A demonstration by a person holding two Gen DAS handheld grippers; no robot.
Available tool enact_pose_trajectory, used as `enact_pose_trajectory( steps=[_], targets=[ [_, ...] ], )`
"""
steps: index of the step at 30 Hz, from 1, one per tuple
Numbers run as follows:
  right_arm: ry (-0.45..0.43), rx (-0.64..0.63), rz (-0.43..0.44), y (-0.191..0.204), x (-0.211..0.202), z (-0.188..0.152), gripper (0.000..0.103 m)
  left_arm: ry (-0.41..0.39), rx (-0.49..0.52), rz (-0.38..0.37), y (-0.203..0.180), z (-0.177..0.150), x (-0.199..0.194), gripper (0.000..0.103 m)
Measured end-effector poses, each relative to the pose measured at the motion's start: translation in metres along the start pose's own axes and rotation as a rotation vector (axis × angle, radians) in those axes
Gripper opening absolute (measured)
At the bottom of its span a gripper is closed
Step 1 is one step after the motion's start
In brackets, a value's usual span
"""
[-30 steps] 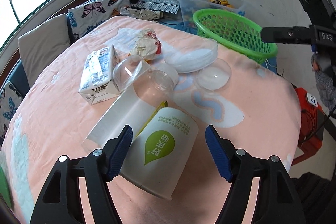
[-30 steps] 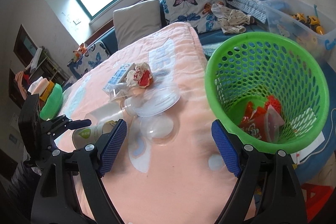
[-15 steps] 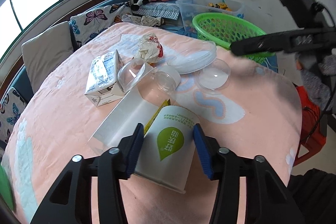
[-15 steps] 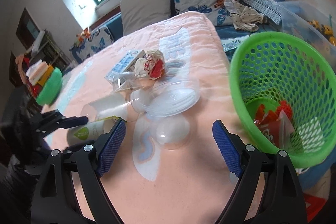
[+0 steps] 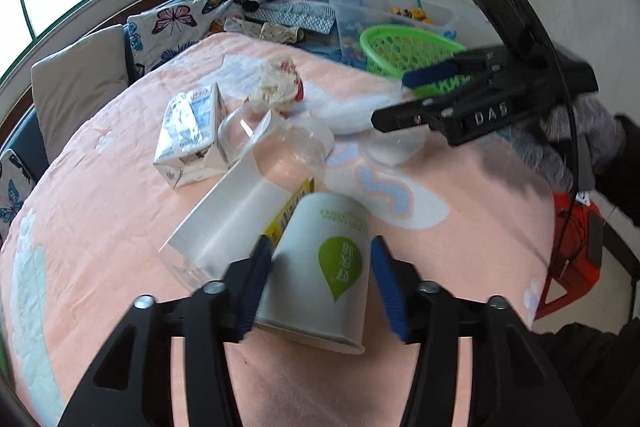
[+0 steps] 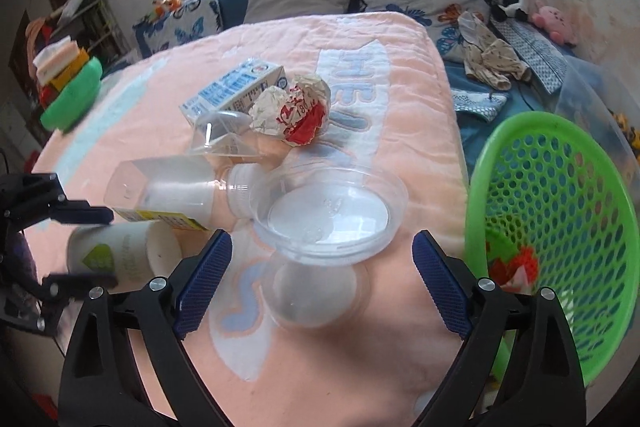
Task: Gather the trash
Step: 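Carry the clear plastic lid over the green basket and open the right tool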
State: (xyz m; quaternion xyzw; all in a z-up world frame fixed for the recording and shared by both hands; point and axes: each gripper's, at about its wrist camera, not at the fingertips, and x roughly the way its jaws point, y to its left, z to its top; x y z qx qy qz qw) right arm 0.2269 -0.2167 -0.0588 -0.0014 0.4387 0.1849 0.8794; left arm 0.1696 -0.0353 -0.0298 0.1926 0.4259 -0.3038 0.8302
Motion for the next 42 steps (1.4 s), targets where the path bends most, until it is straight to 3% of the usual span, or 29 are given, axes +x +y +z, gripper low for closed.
enact_pose_trajectory(
  steps=[9,18,21,22,30,42],
  targets=[
    [0.048,-0.070,-0.017,-0.002,0.024,0.010,0.091,0.007,0.004,-0.004,0.002,-0.003,0.003,0.053],
    [0.067,-0.088,-0.001,-0.003,0.038,0.014,0.094,0.027,0.035,-0.003,-0.001,-0.004,0.009,0.064],
    [0.050,-0.083,-0.004,-0.004,0.039,0.015,0.094,0.035,0.040,0.009,-0.001,-0.004,0.012,0.064],
    [0.049,-0.081,0.002,-0.003,0.039,0.015,0.093,0.038,0.039,0.013,-0.001,-0.005,0.013,0.060],
    [0.001,-0.053,0.005,-0.004,0.022,0.012,0.092,0.006,0.006,0.022,-0.002,-0.005,0.005,0.056],
    [-0.082,0.048,-0.013,-0.027,-0.028,0.002,0.092,-0.093,-0.111,-0.057,-0.006,0.017,-0.019,0.055]
  ],
)
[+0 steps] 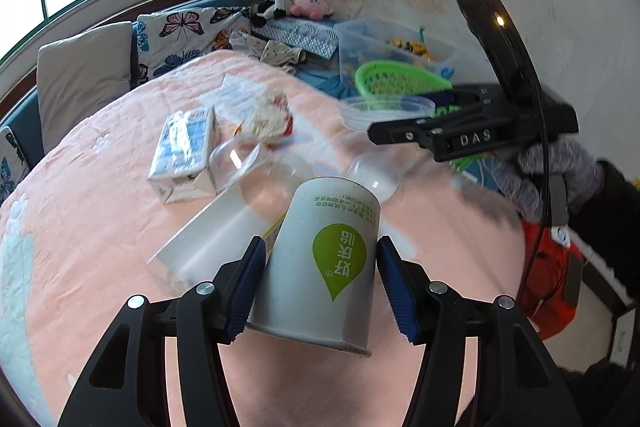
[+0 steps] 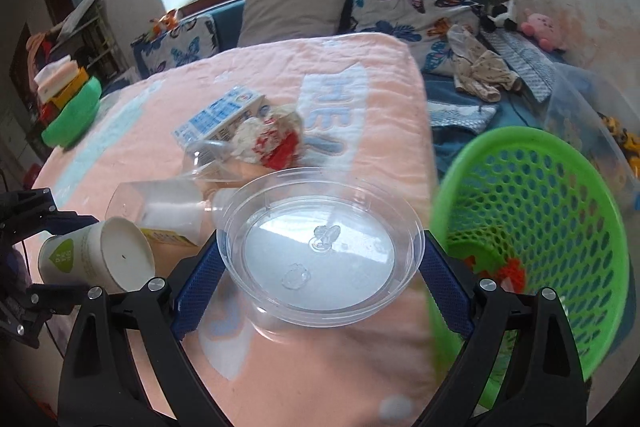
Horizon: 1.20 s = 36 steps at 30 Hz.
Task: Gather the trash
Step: 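Carry the clear plastic lid over the green basket and open the right tool, then carry the white paper cup over the green basket and open the left tool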
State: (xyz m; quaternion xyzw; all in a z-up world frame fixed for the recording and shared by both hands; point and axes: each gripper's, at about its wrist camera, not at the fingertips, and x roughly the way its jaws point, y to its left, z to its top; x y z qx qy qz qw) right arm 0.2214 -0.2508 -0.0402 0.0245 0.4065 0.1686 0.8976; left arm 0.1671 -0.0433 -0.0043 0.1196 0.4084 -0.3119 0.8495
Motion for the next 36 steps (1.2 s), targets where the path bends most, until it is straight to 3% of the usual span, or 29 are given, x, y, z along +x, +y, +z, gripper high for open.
enact_pose_trajectory(
  steps=[9,22,36],
  targets=[
    [-0.032,0.142,-0.109,-0.068,-0.033,-0.014,0.092,-0.041,-0.042,-0.071,-0.020,0.040,0.017,0.055],
    [-0.005,0.329,-0.180,-0.146,-0.031,-0.047,0.094,-0.041,-0.073,-0.146,-0.052,0.097,0.056,0.055],
    [-0.075,0.346,-0.192,-0.153,-0.070,-0.065,0.096,-0.007,-0.095,-0.196,-0.085,0.136,0.100,0.056]
  ],
)
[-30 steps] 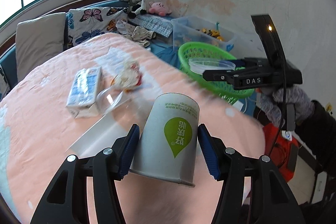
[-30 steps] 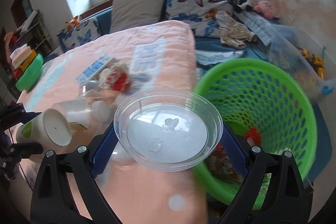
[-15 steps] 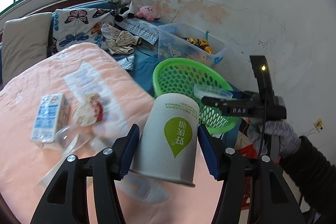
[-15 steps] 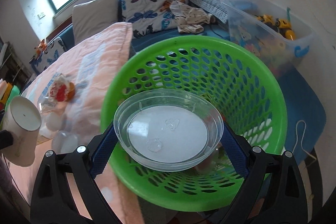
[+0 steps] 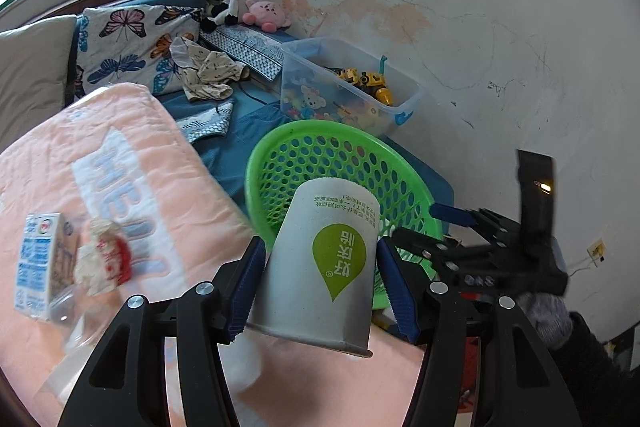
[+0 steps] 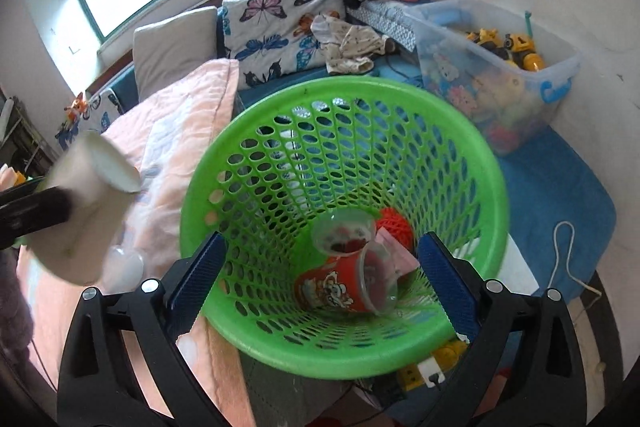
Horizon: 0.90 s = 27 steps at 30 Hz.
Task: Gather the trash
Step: 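Carry the white paper cup over the green basket and open the left tool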
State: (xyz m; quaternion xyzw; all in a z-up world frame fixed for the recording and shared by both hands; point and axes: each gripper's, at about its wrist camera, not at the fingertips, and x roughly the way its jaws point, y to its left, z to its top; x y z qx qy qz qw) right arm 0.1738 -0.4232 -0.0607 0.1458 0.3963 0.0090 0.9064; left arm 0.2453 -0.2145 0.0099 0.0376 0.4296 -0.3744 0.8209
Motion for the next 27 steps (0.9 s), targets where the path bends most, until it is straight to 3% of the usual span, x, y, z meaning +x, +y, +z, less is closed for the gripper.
enact_pose_trajectory(
  steps=[18,23,27],
  targets=[
    [-0.053,0.040,0.006,-0.006,-0.034,-0.025,0.096,0.058,-0.062,-0.015,-0.022,0.016,0.062,0.057],
    [-0.059,0.038,0.005,-0.003,-0.035,-0.027,0.096,0.042,-0.079,-0.027,-0.021,0.013,0.060,0.073],
    [-0.066,0.038,0.011,0.001,-0.037,-0.028,0.096,0.028,-0.067,-0.015,-0.022,0.010,0.051,0.073]
  ],
)
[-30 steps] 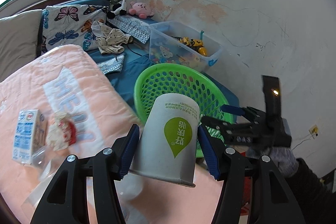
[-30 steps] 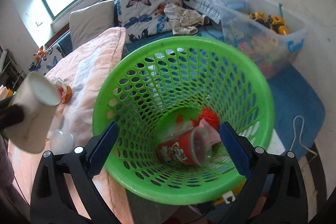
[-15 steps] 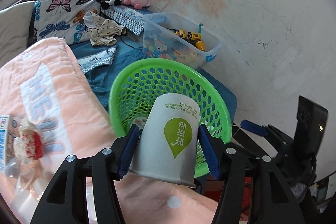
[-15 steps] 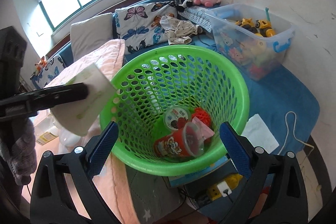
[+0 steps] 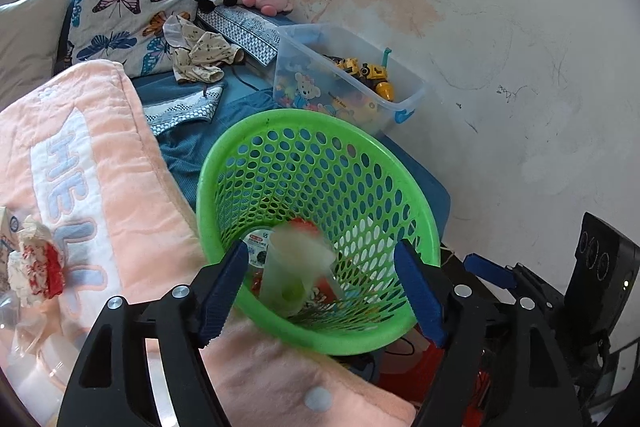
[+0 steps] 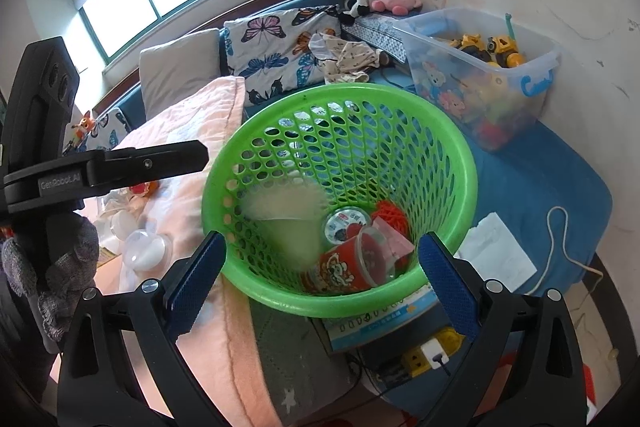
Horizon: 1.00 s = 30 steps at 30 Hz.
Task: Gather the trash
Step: 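Carry the white paper cup over the green basket and open the left tool, then grasp the clear plastic bottle with the left tool while the right tool grasps the clear dome lid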
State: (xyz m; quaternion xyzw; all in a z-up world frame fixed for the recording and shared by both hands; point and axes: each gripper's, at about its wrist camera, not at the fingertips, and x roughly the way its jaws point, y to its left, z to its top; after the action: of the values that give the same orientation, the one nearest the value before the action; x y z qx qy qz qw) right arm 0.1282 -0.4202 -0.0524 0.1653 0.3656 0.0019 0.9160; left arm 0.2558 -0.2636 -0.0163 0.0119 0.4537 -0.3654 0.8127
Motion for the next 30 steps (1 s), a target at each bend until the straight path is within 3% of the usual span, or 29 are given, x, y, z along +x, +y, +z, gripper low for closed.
enact_pose_trajectory(
  steps=[15,24,30],
  targets=[
    [-0.004,-0.063,0.068,0.046,-0.008,-0.007,0.096,-0.073,0.008,0.136,0.056,-0.045,-0.095,0.073],
    [0.019,-0.119,0.119,0.084,-0.003,-0.011,0.096,-0.050,0.007,0.238,0.108,-0.075,-0.131,0.071],
    [0.044,-0.144,0.145,0.102,0.003,-0.013,0.096,-0.006,0.042,0.263,0.130,-0.091,-0.137,0.071]
  ],
)
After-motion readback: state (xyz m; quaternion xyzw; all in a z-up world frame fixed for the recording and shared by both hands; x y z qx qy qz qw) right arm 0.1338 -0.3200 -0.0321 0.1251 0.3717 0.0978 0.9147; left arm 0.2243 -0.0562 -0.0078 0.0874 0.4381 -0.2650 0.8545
